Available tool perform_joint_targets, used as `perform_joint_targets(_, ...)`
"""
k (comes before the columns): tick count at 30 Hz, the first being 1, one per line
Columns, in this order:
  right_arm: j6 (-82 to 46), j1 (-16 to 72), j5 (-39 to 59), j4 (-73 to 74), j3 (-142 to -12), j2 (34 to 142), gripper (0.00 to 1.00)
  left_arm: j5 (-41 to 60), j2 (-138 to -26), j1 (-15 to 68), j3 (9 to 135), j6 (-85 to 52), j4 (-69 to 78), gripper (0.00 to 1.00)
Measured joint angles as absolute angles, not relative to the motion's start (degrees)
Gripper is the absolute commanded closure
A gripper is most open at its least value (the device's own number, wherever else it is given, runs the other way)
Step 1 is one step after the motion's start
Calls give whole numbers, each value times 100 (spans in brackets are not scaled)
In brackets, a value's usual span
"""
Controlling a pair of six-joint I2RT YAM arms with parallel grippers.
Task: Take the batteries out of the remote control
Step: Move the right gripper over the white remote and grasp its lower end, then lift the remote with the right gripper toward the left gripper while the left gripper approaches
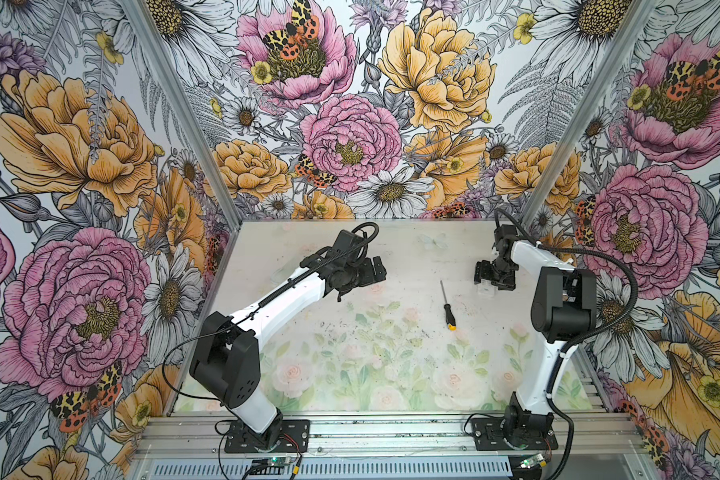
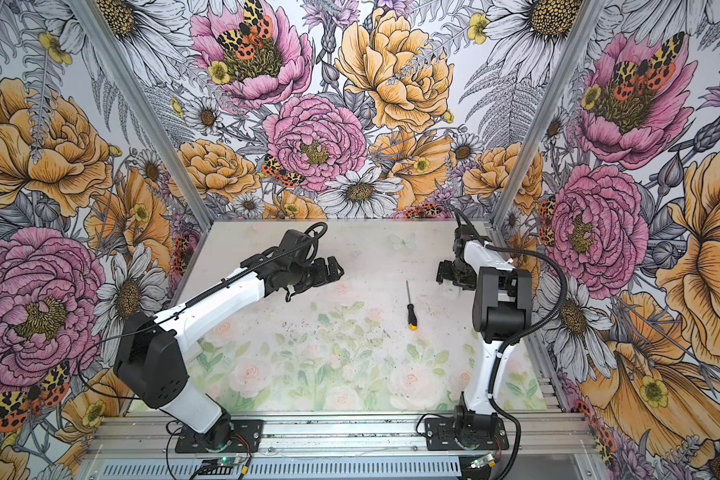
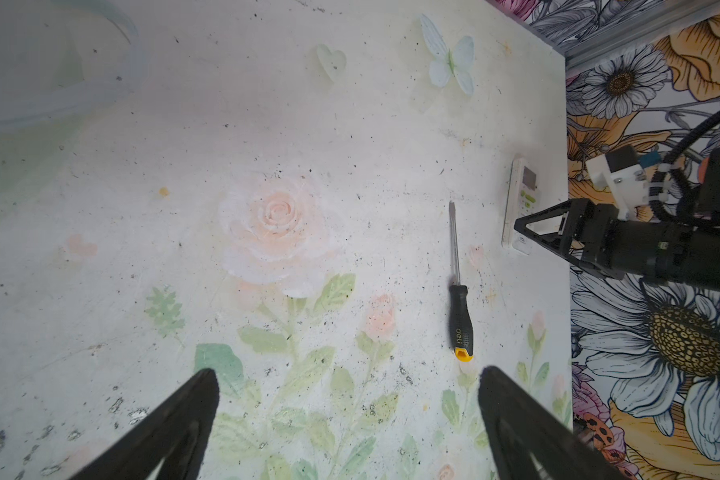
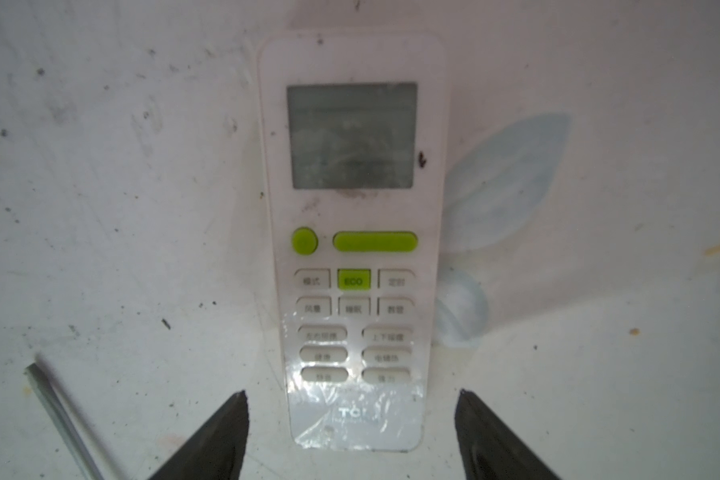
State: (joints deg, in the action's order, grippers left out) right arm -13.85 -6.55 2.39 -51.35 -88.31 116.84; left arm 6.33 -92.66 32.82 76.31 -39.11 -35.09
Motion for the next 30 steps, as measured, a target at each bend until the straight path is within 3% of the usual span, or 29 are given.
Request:
perform_joint_targets(18, -1385, -580, 167, -4921, -8820, 12005, 31, 849, -9389, 3131, 7717, -3913, -3398, 1)
perform_joint_targets(23, -1404, -580, 97, -4880, -8794, 12005, 40, 851, -9389, 3120, 7717, -3913, -3395, 1)
perform_joint_targets(30, -1402, -550, 69, -4696, -8597, 11885, 62, 996, -9389, 3006, 7717, -4066, -3284, 1)
